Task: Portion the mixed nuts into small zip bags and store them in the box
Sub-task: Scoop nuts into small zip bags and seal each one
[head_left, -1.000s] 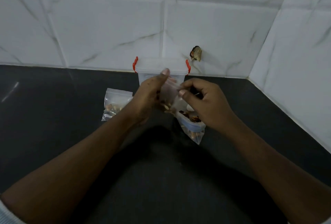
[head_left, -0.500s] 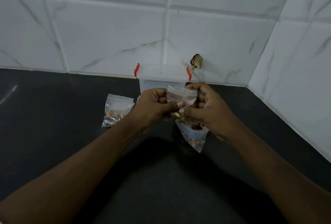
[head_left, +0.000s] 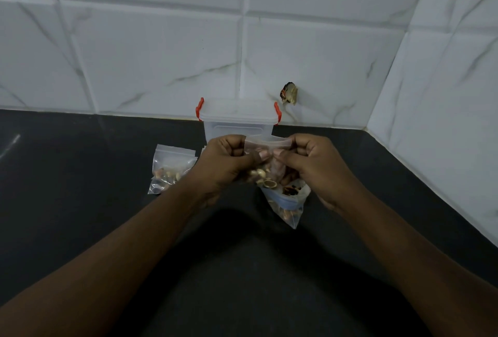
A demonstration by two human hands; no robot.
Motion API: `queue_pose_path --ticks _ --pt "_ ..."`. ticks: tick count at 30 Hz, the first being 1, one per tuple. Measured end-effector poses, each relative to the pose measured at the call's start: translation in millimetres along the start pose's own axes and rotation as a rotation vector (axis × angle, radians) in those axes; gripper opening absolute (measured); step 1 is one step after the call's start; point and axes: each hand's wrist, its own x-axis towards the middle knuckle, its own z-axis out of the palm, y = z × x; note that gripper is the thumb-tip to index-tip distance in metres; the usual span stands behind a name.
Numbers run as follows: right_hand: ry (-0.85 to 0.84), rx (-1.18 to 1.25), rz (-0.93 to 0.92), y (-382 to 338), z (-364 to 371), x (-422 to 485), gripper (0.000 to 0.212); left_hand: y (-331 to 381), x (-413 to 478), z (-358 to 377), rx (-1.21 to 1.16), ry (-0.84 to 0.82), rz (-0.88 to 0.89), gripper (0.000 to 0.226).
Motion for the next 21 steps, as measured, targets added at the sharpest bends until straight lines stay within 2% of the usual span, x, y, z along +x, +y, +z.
queue_pose_path --ticks 12,18,21 --pt "0.139 -0.078 -0.065 5.1 1.7 2.1 0.028 5.7 -1.2 1.7 -0.099 0.016 -0.055 0.028" --pt "0.156 -0.032 -0.154 6.3 3.5 0.3 0.006 5.6 -3.0 -0.9 -0.030 0.010 0.010 0.023" --pt "0.156 0.023 -0.137 5.0 3.0 0.4 0.004 4.3 -2.5 -1.9 -0.018 0.034 0.026 0.025"
